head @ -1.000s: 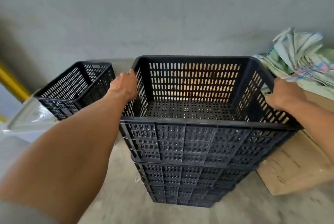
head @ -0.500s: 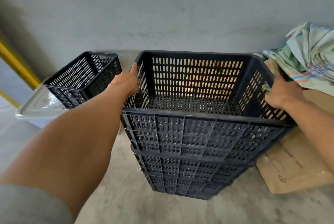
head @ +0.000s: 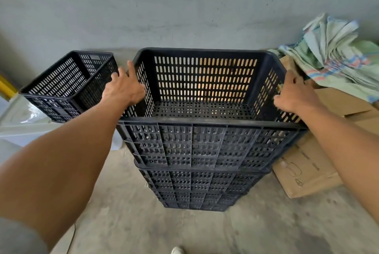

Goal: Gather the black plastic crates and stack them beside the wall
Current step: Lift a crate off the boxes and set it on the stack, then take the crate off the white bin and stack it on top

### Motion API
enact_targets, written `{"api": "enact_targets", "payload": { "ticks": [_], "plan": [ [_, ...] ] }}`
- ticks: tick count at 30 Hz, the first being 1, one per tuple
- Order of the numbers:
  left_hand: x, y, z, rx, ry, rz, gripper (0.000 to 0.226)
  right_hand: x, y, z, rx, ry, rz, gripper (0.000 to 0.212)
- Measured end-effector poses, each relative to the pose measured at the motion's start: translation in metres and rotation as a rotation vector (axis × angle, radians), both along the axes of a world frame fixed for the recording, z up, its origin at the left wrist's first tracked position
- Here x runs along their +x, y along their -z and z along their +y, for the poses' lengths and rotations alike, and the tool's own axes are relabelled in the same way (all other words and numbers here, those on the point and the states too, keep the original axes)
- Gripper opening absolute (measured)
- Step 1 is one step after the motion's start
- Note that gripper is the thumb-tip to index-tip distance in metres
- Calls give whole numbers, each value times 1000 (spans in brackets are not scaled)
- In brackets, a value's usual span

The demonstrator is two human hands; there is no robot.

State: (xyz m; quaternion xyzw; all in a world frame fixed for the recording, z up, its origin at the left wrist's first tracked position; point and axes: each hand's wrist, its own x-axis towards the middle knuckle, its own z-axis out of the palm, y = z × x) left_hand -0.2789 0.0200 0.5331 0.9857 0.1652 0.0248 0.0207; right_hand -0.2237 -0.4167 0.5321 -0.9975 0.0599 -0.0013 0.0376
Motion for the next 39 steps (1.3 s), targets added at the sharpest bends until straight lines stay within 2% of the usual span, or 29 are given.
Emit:
{"api": "enact_targets", "payload": {
  "ticks": [7,13,18,21,23,25,31,39],
  "plan": [
    [-4,-2,5,63,105,45,96,-6,-5,-3,-16,-48,25,92],
    [1,-12,5,67,111,163,98,-7,-12,-4,7,-82,104,88],
    [29,-36,5,54,147,3,102,13,-44,6,24,-126,0,89],
    [22,-8,8,54,157,54,104,10,-27,1,53,-138,51,87],
    [25,2,13,36,138,23,107,13,-13,-4,78,-111,62,86],
    [18,-1,12,-54,110,83,105,10,-9,-6,121,-108,117,83],
    [19,1,11,46,139,46,100,13,-7,-8,38,-139,79,78],
    [19,-9,6,-38,96,92,92,20,-6,-6,-15,-95,92,82]
  ]
}}
